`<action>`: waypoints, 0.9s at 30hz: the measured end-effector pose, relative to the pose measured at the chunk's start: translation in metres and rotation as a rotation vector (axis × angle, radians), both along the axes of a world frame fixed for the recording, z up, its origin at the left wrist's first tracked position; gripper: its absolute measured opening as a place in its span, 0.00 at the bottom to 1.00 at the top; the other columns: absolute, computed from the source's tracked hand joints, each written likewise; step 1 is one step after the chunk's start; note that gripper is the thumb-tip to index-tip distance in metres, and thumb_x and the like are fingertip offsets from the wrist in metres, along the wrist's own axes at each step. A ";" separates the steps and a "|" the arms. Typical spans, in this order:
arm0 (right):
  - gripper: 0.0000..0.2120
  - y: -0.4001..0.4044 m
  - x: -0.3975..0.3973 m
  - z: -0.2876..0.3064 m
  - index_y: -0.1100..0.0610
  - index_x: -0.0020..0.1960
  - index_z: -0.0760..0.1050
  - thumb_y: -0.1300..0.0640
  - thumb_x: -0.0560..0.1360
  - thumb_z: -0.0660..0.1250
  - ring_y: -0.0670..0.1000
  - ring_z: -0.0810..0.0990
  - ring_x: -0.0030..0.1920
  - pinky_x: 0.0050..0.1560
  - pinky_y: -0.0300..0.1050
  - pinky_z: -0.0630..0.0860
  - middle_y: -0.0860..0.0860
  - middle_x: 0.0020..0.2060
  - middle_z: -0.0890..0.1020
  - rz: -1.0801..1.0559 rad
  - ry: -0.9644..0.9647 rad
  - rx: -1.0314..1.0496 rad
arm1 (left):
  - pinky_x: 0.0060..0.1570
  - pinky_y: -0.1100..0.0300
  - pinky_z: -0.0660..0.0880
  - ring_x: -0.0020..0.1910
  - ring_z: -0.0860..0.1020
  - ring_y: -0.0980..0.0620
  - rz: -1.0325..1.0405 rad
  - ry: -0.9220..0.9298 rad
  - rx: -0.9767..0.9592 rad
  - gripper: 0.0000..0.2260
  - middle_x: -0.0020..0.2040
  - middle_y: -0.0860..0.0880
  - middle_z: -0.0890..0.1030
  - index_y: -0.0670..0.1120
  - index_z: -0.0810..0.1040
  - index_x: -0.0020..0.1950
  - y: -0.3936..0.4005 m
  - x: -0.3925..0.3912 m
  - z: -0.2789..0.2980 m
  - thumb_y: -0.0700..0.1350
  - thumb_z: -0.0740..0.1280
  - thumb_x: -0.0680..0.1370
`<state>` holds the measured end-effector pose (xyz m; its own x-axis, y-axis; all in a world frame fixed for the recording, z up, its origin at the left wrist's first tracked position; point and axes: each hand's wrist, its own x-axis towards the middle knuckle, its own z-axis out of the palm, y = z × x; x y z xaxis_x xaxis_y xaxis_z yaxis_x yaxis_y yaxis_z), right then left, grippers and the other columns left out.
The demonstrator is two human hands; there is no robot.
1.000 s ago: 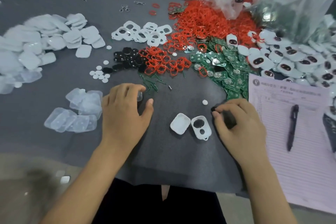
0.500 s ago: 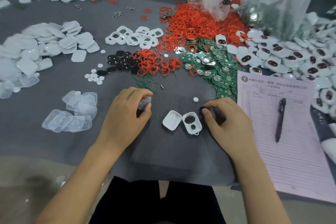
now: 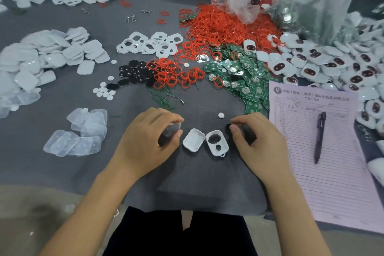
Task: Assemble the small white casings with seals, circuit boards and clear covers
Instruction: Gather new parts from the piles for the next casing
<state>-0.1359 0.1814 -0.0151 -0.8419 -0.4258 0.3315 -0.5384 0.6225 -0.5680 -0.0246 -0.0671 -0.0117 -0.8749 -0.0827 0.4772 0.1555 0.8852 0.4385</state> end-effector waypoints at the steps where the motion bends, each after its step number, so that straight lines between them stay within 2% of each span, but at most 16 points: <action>1: 0.05 0.000 0.000 0.000 0.48 0.52 0.82 0.56 0.78 0.72 0.41 0.77 0.46 0.42 0.39 0.73 0.40 0.46 0.80 0.000 -0.002 -0.003 | 0.48 0.47 0.78 0.46 0.80 0.45 -0.012 -0.018 -0.007 0.09 0.49 0.49 0.83 0.43 0.83 0.54 0.000 0.000 0.000 0.46 0.69 0.78; 3: 0.05 0.000 0.000 0.000 0.48 0.53 0.82 0.56 0.78 0.72 0.42 0.77 0.46 0.42 0.40 0.74 0.40 0.46 0.80 0.004 -0.002 -0.009 | 0.47 0.47 0.78 0.46 0.80 0.45 -0.041 -0.046 -0.024 0.08 0.48 0.50 0.83 0.44 0.84 0.53 0.000 0.001 0.000 0.46 0.70 0.78; 9: 0.05 0.000 0.000 0.000 0.47 0.52 0.82 0.56 0.78 0.72 0.41 0.77 0.46 0.43 0.35 0.72 0.40 0.46 0.80 0.005 -0.011 -0.006 | 0.46 0.48 0.78 0.46 0.79 0.45 -0.077 -0.061 -0.026 0.10 0.48 0.50 0.82 0.45 0.84 0.52 0.001 0.001 0.001 0.49 0.68 0.79; 13: 0.05 0.000 0.001 0.000 0.47 0.52 0.82 0.55 0.78 0.72 0.42 0.78 0.47 0.43 0.38 0.73 0.40 0.46 0.80 0.005 -0.010 -0.010 | 0.50 0.53 0.76 0.48 0.78 0.50 0.001 -0.056 0.117 0.07 0.48 0.53 0.81 0.47 0.84 0.52 0.006 -0.008 0.005 0.47 0.68 0.80; 17: 0.06 0.001 0.000 0.002 0.46 0.52 0.82 0.55 0.78 0.72 0.42 0.78 0.48 0.43 0.40 0.75 0.39 0.47 0.80 0.002 -0.019 -0.009 | 0.48 0.57 0.75 0.44 0.75 0.57 0.128 -0.097 0.204 0.02 0.45 0.56 0.79 0.51 0.82 0.51 0.011 -0.043 0.016 0.44 0.70 0.80; 19: 0.06 0.001 0.000 0.001 0.46 0.52 0.81 0.55 0.78 0.71 0.42 0.78 0.47 0.43 0.40 0.74 0.40 0.47 0.80 0.009 -0.021 -0.011 | 0.47 0.57 0.74 0.47 0.75 0.57 0.207 -0.132 0.174 0.02 0.45 0.56 0.79 0.52 0.82 0.51 0.009 -0.065 0.021 0.47 0.70 0.80; 23: 0.05 0.001 -0.001 -0.001 0.46 0.52 0.81 0.55 0.79 0.71 0.41 0.78 0.48 0.44 0.38 0.74 0.39 0.47 0.80 0.011 -0.019 -0.020 | 0.52 0.51 0.74 0.56 0.76 0.48 0.331 -0.210 0.012 0.07 0.51 0.51 0.80 0.51 0.82 0.55 0.002 -0.104 0.023 0.52 0.70 0.80; 27: 0.05 0.002 -0.003 -0.003 0.46 0.53 0.82 0.55 0.79 0.71 0.42 0.78 0.47 0.43 0.39 0.74 0.39 0.46 0.79 0.013 -0.016 -0.039 | 0.54 0.49 0.73 0.59 0.76 0.45 0.414 -0.306 -0.069 0.09 0.55 0.48 0.80 0.51 0.83 0.55 0.000 -0.119 0.022 0.54 0.70 0.81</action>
<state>-0.1384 0.1832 -0.0177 -0.8414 -0.4239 0.3351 -0.5375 0.5922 -0.6004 -0.1439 -0.0673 0.0098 -0.8761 -0.4286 0.2206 -0.3399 0.8738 0.3479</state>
